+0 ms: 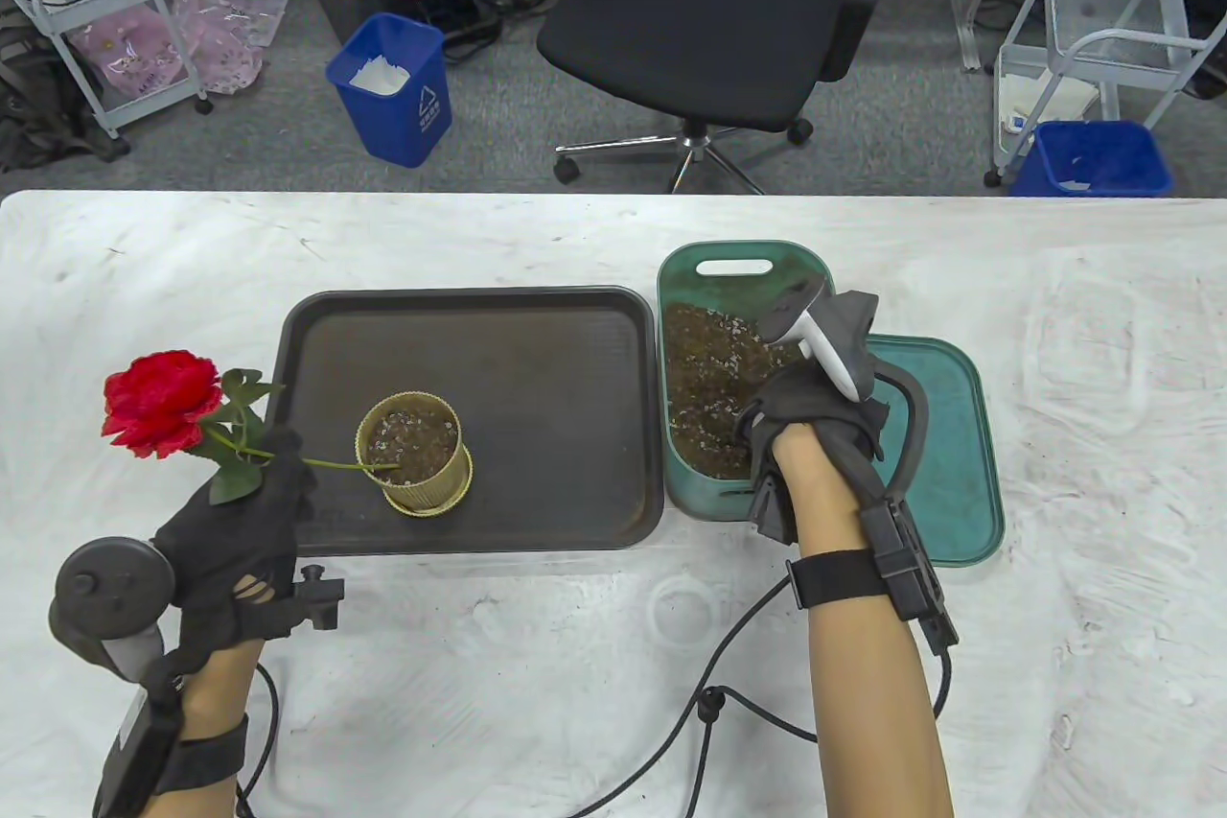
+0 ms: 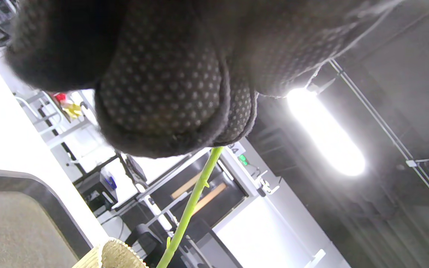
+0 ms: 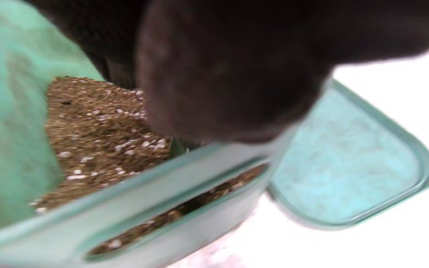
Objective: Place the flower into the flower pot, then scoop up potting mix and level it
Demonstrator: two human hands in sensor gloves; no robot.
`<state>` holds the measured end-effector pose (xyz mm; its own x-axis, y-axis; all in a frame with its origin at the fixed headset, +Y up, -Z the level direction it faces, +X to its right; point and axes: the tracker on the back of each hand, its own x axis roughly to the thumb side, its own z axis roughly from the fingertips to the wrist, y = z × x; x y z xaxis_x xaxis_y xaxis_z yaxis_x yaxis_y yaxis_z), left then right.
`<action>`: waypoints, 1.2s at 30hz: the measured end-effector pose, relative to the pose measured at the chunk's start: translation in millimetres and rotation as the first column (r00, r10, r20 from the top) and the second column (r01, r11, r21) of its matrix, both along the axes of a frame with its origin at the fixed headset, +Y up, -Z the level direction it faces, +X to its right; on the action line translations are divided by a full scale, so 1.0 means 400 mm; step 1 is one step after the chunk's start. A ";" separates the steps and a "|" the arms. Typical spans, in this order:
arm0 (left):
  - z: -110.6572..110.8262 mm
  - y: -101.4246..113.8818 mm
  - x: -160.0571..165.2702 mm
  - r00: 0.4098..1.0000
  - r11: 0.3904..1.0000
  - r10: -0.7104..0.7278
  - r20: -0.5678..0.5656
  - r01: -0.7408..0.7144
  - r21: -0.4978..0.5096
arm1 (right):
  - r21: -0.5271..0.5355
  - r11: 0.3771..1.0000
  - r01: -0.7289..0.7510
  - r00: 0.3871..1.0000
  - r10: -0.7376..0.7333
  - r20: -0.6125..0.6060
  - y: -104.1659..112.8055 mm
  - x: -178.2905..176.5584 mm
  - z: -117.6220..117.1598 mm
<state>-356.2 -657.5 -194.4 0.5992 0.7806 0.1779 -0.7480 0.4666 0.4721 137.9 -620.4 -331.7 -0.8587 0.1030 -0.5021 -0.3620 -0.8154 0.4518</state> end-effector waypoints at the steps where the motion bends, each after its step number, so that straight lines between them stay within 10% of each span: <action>1: 0.000 0.000 0.000 1.000 1.000 0.000 -0.001 0.000 0.000 | 0.005 0.999 0.039 0.999 -0.039 0.010 -0.004 0.003 -0.003; 15: -0.001 0.001 -0.001 1.000 1.000 -0.002 -0.002 0.002 0.001 | 0.121 0.843 0.524 0.829 -0.537 0.155 -0.074 0.043 0.004; 36: 0.000 0.001 0.002 1.000 1.000 -0.001 0.007 0.001 0.003 | 0.499 0.552 0.668 0.520 -0.826 0.218 -0.064 0.120 0.095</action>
